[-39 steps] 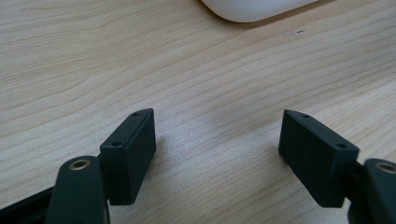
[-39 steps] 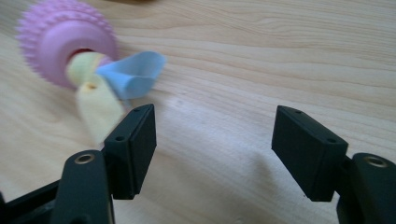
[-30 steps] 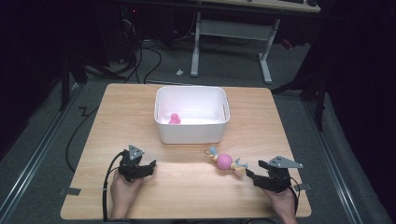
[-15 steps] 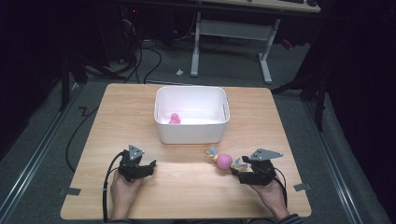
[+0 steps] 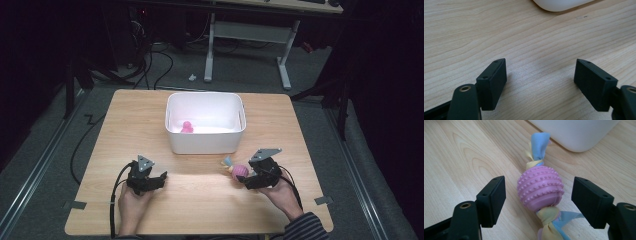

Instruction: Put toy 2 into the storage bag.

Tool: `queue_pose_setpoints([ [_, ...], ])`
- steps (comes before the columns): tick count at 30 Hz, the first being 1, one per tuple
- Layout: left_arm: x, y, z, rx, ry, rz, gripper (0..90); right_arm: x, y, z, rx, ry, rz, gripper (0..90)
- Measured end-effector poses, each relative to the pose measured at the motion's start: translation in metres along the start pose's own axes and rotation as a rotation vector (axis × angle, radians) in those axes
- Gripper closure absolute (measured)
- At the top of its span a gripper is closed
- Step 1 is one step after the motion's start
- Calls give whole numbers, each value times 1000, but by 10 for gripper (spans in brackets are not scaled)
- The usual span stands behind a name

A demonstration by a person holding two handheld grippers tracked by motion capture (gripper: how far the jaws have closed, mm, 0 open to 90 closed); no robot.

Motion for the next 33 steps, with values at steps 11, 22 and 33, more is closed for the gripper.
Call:
queue_pose_setpoints([
  [11, 0, 0, 0, 0, 0, 0, 262, -3, -4, 21, 7, 76, -17, 273],
  [22, 0, 0, 0, 0, 0, 0, 261, -2, -4, 31, 5, 111, -44, 325],
  [33, 0, 0, 0, 0, 1, 0, 261, -1, -4, 28, 1, 105, -42, 341],
])
Point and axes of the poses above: each handheld gripper's, and its own axes: z roughly forward along the jaws, x roughly out of its underside, y roughly to its left, the point moved 1 cm from there along z, roughly forward along the jaws, and after that the axes turned 2 degrees about z, right-handed, at the moved point
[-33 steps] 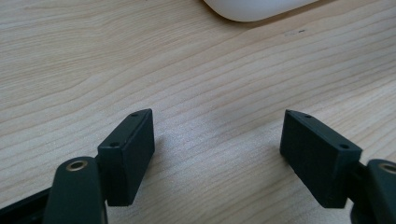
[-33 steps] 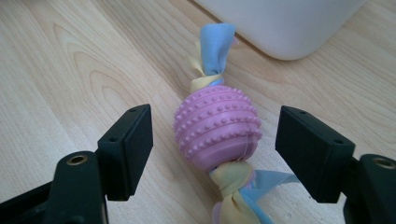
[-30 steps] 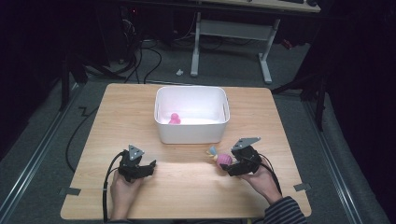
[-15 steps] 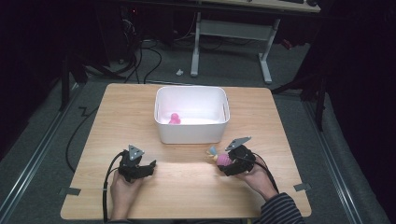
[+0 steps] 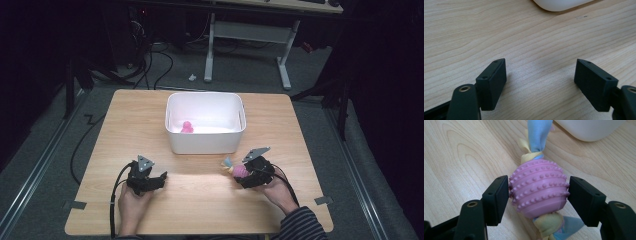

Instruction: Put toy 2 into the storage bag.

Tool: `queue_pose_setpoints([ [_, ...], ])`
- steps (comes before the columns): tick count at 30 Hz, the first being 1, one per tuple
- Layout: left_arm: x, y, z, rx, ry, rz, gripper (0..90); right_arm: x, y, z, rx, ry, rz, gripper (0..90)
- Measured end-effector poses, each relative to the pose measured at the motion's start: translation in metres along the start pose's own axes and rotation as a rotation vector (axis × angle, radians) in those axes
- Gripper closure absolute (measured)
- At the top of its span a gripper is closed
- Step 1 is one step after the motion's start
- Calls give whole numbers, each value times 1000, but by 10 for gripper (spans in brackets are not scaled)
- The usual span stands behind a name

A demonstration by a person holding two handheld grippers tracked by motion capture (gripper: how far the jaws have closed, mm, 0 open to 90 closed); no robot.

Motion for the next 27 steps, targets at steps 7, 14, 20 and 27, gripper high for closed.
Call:
queue_pose_setpoints([
  [7, 0, 0, 0, 0, 0, 0, 261, 0, 1, -7, -2, -23, -5, 344],
  [14, 0, 0, 0, -1, 0, 0, 260, -1, 1, -19, -6, -42, -9, 346],
  [20, 0, 0, 0, -1, 0, 0, 260, -3, -1, -34, -13, -72, -1, 347],
  [27, 0, 0, 0, -1, -2, -2, 260, -6, -7, -54, -26, -116, 17, 348],
])
Point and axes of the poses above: each handheld gripper's, and its own axes: z roughly forward along the jaws, x roughly out of its underside, y roughly to its left, the point moved 1 cm from there along z, roughly forward along the jaws, and after that the axes turned 2 degrees about z, right-handed, at the moved point
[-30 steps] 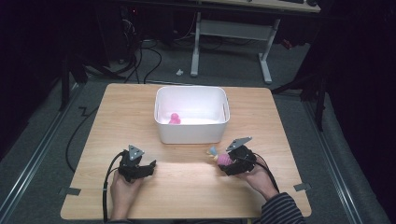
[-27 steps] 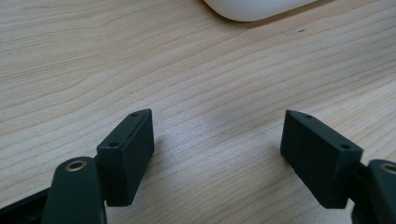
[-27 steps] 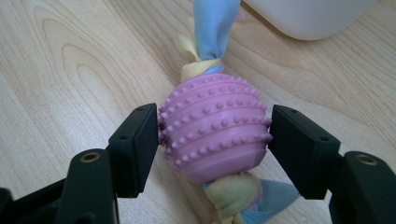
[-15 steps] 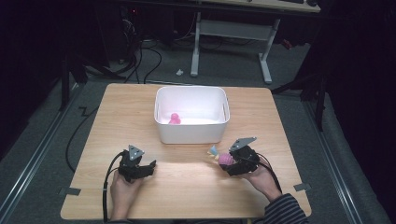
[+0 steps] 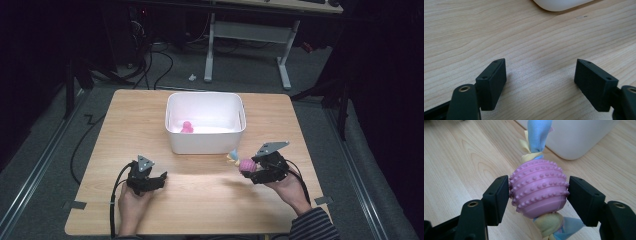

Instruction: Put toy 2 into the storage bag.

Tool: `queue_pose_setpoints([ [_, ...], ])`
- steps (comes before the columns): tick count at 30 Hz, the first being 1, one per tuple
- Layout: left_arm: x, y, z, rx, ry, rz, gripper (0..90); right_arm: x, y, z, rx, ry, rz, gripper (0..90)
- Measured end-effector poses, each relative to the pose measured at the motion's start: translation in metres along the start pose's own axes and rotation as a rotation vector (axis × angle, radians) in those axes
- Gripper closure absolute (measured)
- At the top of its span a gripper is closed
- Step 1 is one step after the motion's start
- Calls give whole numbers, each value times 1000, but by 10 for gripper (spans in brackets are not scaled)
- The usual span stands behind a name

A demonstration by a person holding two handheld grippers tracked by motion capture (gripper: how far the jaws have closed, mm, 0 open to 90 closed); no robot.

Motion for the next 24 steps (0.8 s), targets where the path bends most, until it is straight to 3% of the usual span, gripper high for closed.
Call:
queue_pose_setpoints([
  [8, 0, 0, 0, 0, 1, 1, 260, -7, -4, -19, -1, -17, -6, 348],
  [24, 0, 0, 0, 1, 1, 1, 259, -41, -10, -61, -13, -120, 3, 349],
])
Point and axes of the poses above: each handheld gripper's, and its own axes: z roughly forward along the jaws, x roughly out of its underside, y roughly to its left, the point moved 1 cm from there along z, roughly forward along the jaws, and after that the axes turned 2 degrees about z, right-handed, at the moved point
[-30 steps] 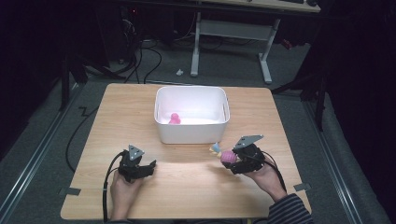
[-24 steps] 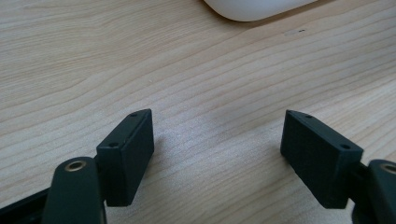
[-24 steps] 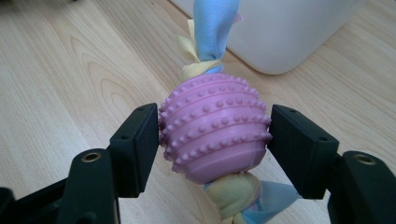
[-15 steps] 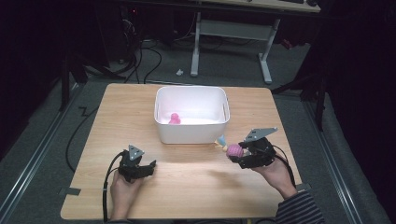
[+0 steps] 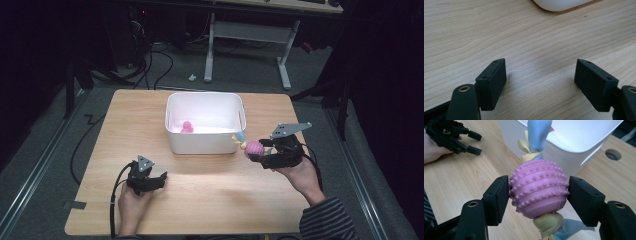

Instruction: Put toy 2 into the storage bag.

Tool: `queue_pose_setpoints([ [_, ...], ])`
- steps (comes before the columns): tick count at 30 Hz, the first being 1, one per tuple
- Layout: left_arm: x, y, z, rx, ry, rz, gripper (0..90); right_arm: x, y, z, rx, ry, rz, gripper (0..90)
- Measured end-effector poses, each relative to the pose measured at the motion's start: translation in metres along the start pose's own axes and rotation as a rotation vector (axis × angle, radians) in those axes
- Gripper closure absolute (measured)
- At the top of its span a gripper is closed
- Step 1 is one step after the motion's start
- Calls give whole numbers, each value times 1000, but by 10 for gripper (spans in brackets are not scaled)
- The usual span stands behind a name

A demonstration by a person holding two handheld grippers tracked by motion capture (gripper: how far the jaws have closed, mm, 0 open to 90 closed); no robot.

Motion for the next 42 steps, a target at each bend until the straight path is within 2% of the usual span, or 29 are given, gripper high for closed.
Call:
queue_pose_setpoints([
  [8, 0, 0, 0, 1, 0, 1, 258, -22, -1, -8, 8, -18, -32, 349],
  [18, 0, 0, 0, 2, 0, 1, 258, -53, -7, -15, 24, -47, -42, 350],
  [30, 0, 0, 0, 1, 0, 2, 258, -69, -12, -8, 27, -42, -41, 350],
  [42, 0, 0, 0, 0, 0, 0, 258, -95, -17, 3, 22, -42, -68, 350],
])
Point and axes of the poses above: each handheld gripper's, and its own axes: z roughly forward along the jaws, x roughly out of its underside, y roughly to its left, the point moved 1 cm from there along z, roughly forward along the jaws, and after that the axes turned 2 degrees about z, right-handed, at the moved point
